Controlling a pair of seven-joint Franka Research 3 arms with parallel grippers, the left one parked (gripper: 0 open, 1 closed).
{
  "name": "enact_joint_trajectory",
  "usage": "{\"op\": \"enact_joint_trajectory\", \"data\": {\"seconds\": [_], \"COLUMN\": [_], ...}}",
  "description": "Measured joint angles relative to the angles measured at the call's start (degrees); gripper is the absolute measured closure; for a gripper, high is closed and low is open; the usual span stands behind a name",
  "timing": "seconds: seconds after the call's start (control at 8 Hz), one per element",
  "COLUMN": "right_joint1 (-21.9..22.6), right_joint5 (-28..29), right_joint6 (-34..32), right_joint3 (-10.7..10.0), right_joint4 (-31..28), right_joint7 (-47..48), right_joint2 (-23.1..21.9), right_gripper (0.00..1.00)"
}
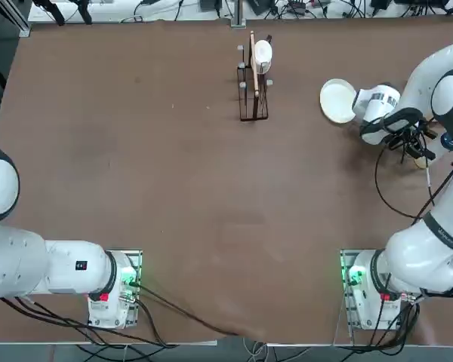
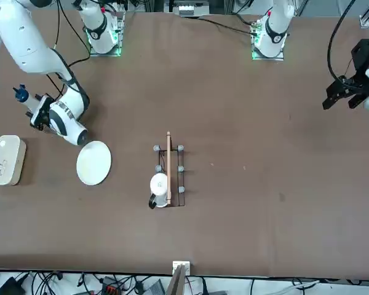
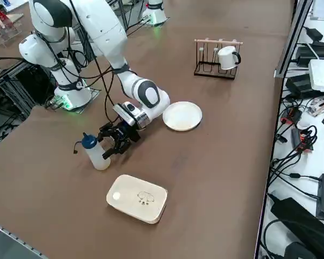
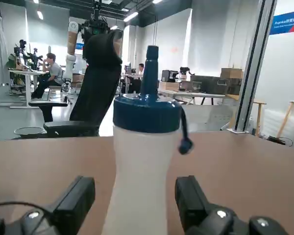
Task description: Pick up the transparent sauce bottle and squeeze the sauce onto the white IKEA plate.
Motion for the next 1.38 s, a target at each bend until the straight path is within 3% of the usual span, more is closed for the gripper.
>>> {"op": "enact_joint_trajectory", "data": {"seconds": [0.25, 0.62, 0.88, 1.12, 1.38], "right_joint1": [0.6, 1.3, 1.5, 1.5, 1.2], "right_joint5": [1.1, 8.6, 14.4, 22.8, 32.3], "right_joint6": [-1.6, -2.8, 0.5, 6.1, 7.6], "right_joint3": [2.0, 8.7, 12.5, 13.2, 13.1], "right_joint4": [0.6, 6.8, 13.7, 20.2, 26.5], "right_joint7": [-0.8, -4.6, -13.1, -28.9, -48.2], "right_joint2": [-0.5, -3.9, -4.2, -4.0, -3.9], "right_gripper": [0.00, 0.00, 0.00, 0.00, 0.00]}}
